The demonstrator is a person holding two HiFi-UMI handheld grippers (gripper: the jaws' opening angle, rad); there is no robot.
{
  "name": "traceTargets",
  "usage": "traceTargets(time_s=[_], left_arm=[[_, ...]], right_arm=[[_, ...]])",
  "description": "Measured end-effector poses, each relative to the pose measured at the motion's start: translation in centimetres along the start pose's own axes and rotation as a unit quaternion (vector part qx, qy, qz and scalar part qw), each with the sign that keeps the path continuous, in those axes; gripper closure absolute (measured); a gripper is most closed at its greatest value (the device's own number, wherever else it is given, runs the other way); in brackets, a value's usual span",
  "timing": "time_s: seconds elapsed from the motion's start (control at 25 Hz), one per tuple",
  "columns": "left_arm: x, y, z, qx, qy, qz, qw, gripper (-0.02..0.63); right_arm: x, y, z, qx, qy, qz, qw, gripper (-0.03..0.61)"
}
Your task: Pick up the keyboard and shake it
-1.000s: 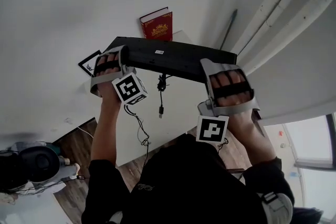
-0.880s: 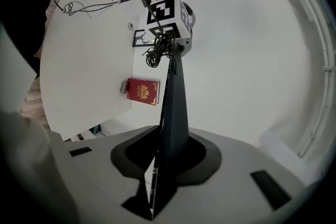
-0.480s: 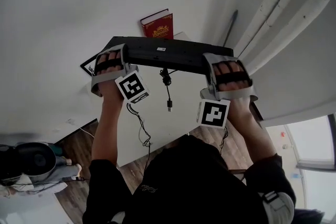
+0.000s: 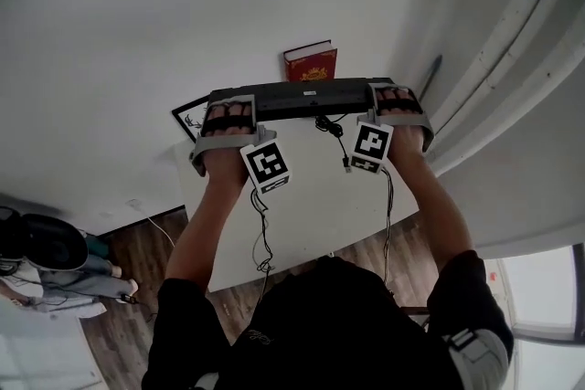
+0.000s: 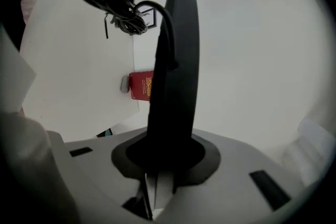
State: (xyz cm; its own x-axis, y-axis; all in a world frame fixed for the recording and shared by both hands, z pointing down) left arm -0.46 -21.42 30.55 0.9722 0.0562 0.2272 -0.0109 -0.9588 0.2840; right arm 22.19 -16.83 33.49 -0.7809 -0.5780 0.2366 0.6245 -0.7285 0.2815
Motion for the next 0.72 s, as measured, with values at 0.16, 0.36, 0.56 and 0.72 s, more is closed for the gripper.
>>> traceTargets(time_s=[0.16, 0.36, 0.56, 0.72], left_arm=[[0.0, -0.4, -0.6, -0.035, 0.009, 0.028, 0.9989, 0.538], [0.0, -3.2, -0.8, -0.069, 0.021, 0.056, 0.9958, 0.534], [-1.5, -4.0, -0.4, -0.083, 0.039, 0.084, 0.9922, 0.528], [-4.0, -3.9, -1.0, -0.091, 0.023, 0.108, 0.9897, 0.528]], right_arm=[[2.2, 3.1, 0.7, 0.041, -0.001, -0.011, 0.999, 0.483], [4.6, 5.4, 1.2, 0.063, 0.009, -0.044, 0.997, 0.489], [7.1, 5.2, 0.0, 0.062, 0.016, -0.085, 0.994, 0.489], [9.4, 3.8, -0.8, 0.049, -0.003, -0.104, 0.993, 0.489]])
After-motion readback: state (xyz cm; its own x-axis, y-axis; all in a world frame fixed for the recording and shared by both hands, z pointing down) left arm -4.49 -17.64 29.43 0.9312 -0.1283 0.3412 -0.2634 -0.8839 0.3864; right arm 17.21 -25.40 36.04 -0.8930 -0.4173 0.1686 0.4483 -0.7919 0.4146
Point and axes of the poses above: the fingertips, and each gripper's own axes: y forward along the fingers, z to its left, x out of its top, the point moved 4 cm from there along -y, backward along the fingers, and after that the axes turned 13 degrees about z, right-handed, at the moved point
